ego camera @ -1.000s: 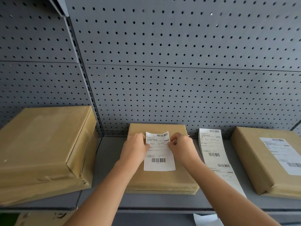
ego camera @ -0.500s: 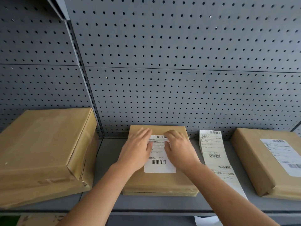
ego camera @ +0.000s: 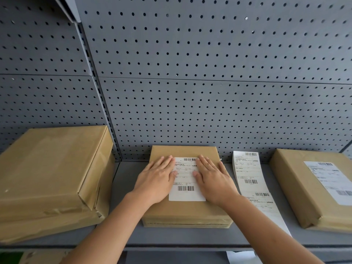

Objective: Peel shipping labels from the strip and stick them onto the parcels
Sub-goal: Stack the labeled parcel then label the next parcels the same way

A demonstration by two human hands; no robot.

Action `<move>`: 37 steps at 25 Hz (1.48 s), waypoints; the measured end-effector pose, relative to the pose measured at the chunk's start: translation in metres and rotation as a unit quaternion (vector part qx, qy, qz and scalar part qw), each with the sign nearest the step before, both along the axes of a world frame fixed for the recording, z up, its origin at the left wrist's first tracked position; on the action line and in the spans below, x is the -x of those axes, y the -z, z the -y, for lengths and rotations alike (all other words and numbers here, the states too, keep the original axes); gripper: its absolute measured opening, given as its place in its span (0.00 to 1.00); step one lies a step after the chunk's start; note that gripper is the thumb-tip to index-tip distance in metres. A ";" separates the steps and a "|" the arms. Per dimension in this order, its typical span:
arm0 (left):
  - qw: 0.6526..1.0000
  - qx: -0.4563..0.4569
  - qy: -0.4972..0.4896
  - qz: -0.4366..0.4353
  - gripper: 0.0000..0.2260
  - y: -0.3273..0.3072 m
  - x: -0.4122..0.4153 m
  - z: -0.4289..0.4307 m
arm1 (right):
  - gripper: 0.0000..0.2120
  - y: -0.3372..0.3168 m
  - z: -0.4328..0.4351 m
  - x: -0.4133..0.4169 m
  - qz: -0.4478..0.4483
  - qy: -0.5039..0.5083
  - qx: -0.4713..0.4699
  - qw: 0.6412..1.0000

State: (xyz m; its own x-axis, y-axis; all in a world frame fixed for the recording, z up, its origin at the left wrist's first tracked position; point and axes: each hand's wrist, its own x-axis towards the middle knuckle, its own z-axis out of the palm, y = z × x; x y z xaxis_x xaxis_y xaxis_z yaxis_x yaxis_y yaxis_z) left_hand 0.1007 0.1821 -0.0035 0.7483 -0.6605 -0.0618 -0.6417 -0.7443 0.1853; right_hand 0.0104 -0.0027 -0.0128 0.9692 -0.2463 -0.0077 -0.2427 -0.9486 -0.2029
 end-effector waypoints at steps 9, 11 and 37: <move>0.999 0.023 0.046 0.004 0.26 -0.008 0.025 -0.006 | 0.33 -0.012 -0.028 0.015 0.035 -0.066 -0.020 0.997; 0.998 0.003 0.066 0.003 0.26 -0.005 0.034 -0.008 | 0.37 -0.010 -0.040 0.022 0.024 -0.092 -0.031 0.995; 0.997 -0.012 0.071 0.016 0.37 0.006 0.099 -0.045 | 0.33 0.012 -0.067 0.090 0.031 -0.087 0.053 0.994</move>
